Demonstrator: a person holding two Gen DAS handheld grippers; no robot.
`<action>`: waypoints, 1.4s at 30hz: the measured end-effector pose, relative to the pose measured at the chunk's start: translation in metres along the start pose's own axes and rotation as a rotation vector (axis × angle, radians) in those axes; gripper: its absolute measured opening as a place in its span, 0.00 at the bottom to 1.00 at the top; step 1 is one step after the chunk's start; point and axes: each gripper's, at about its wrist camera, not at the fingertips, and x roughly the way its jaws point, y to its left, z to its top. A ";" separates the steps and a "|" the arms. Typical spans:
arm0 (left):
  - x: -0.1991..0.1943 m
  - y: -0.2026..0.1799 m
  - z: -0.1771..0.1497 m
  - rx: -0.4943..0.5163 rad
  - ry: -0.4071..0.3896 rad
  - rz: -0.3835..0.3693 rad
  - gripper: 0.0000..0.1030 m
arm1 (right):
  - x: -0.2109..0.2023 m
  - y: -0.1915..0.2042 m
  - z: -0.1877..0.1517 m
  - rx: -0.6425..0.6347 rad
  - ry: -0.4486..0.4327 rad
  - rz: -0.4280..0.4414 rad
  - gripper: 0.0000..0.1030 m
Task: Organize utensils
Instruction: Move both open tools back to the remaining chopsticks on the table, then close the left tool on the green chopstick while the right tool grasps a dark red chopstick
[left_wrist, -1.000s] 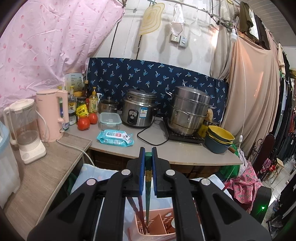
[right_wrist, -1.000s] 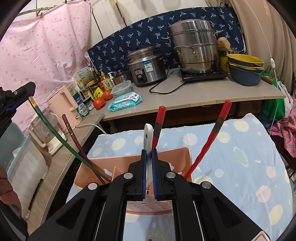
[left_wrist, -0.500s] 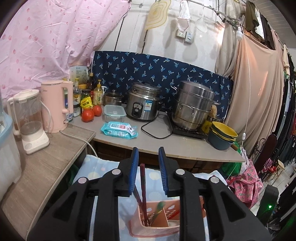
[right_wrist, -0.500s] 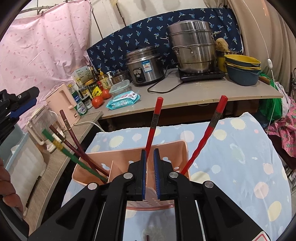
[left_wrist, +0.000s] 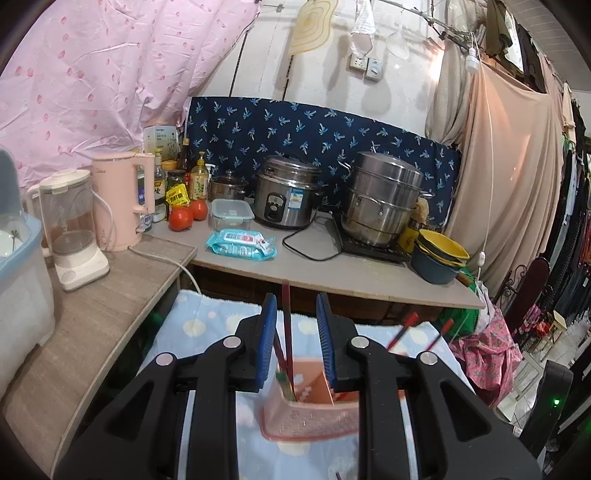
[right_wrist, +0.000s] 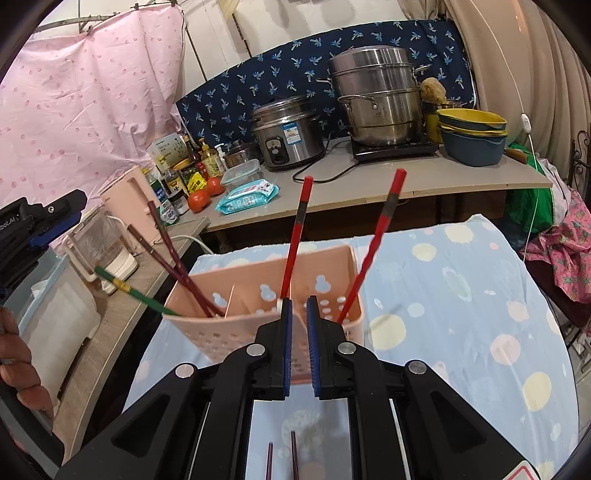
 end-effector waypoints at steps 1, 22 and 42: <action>-0.004 -0.001 -0.005 0.003 0.006 -0.004 0.21 | -0.004 0.000 -0.004 0.000 0.003 0.002 0.10; -0.072 0.019 -0.175 0.000 0.307 0.021 0.21 | -0.076 -0.002 -0.163 -0.071 0.201 -0.026 0.10; -0.118 0.007 -0.290 0.028 0.549 -0.037 0.21 | -0.091 0.000 -0.253 -0.098 0.331 -0.047 0.11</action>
